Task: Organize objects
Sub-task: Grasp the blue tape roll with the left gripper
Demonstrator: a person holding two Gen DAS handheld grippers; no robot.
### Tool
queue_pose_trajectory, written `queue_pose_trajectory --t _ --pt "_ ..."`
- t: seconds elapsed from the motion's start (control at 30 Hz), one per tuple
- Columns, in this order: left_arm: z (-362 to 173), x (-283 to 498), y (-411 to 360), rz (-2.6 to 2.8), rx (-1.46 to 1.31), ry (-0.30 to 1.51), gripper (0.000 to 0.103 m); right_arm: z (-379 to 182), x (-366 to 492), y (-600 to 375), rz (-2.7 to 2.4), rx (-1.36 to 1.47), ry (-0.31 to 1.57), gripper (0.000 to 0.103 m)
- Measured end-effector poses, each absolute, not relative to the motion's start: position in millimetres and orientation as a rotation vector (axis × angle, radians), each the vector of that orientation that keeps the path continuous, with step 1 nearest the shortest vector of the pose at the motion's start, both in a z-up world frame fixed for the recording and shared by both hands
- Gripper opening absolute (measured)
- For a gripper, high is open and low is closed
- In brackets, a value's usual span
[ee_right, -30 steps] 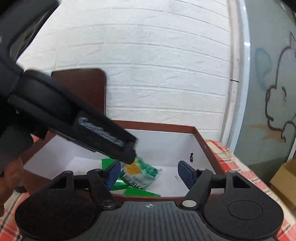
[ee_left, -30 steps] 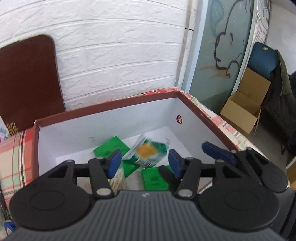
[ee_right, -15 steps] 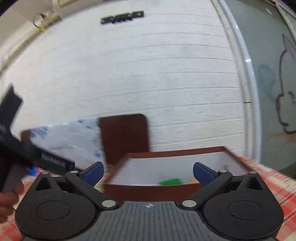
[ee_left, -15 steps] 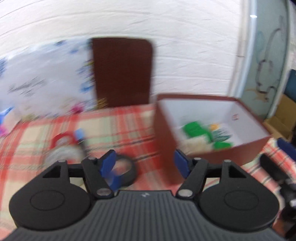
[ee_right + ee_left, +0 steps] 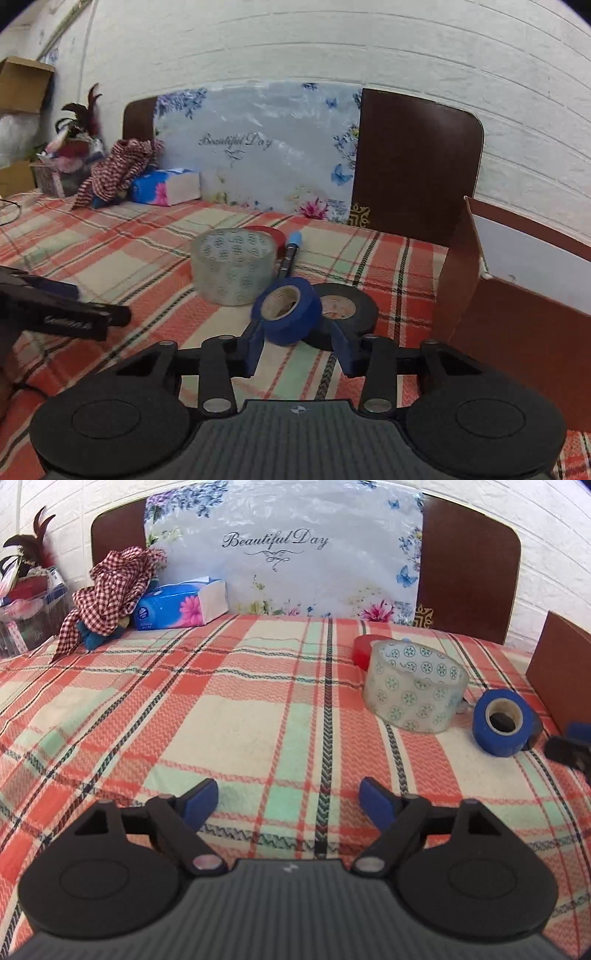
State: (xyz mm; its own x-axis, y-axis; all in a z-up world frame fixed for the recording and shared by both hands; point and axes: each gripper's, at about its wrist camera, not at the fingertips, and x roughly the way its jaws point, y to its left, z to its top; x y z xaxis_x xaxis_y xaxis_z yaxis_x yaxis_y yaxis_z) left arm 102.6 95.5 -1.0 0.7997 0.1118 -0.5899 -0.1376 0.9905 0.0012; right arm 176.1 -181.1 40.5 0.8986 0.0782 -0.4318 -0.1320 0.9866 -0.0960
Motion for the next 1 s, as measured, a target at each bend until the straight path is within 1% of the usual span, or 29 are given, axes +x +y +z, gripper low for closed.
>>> queue_pose_trajectory --t 0.1,0.2,0.27,0.3,0.33,0.37,0.43,0.5,0.6,0.7,0.73,0.77,0.8,0.83,0.9,1.0 --pt "0 106 101 0.113 -0.063 0.624 0.088 35 195 -177 0.097 -0.192 0.457 0.041" --pt "1 104 100 0.101 -0.086 0.616 0.088 35 206 -177 0.107 -0.157 0.486 0.040" --pt "1 103 98 0.098 -0.085 0.614 0.088 33 212 -177 0.091 -0.148 0.507 0.033" --pt "1 103 98 0.096 -0.086 0.613 0.088 32 214 -178 0.080 -0.145 0.518 0.024" --pt "1 103 99 0.096 -0.086 0.614 0.088 32 217 -180 0.077 -0.134 0.527 0.021" --pt "1 102 98 0.096 -0.087 0.613 0.088 33 215 -183 0.077 -0.120 0.536 0.021" --pt "1 103 98 0.096 -0.085 0.614 0.088 36 206 -186 0.062 -0.099 0.555 0.017" --pt "0 102 98 0.096 -0.083 0.614 0.088 43 189 -193 0.086 -0.027 0.566 0.015" --pt "1 102 97 0.095 -0.074 0.617 0.088 53 154 -198 0.150 0.000 0.601 0.016" --pt "1 103 94 0.088 -0.055 0.621 0.088 52 125 -206 0.203 0.002 0.677 0.017" --pt "1 104 93 0.083 -0.044 0.625 0.088 48 120 -206 0.207 -0.008 0.711 0.020" --pt "1 105 90 0.082 -0.031 0.631 0.088 44 114 -207 0.196 -0.023 0.720 0.025" --pt "2 105 87 0.076 -0.017 0.637 0.088 42 107 -208 0.175 -0.032 0.703 0.037" --pt "4 105 85 0.068 -0.006 0.646 0.087 41 101 -210 0.161 -0.035 0.684 0.041" --pt "11 101 80 0.035 -0.012 0.670 0.078 43 90 -213 0.164 -0.022 0.659 0.041" --pt "27 86 71 -0.070 -0.099 0.686 0.074 45 72 -214 0.196 -0.021 0.605 0.042"
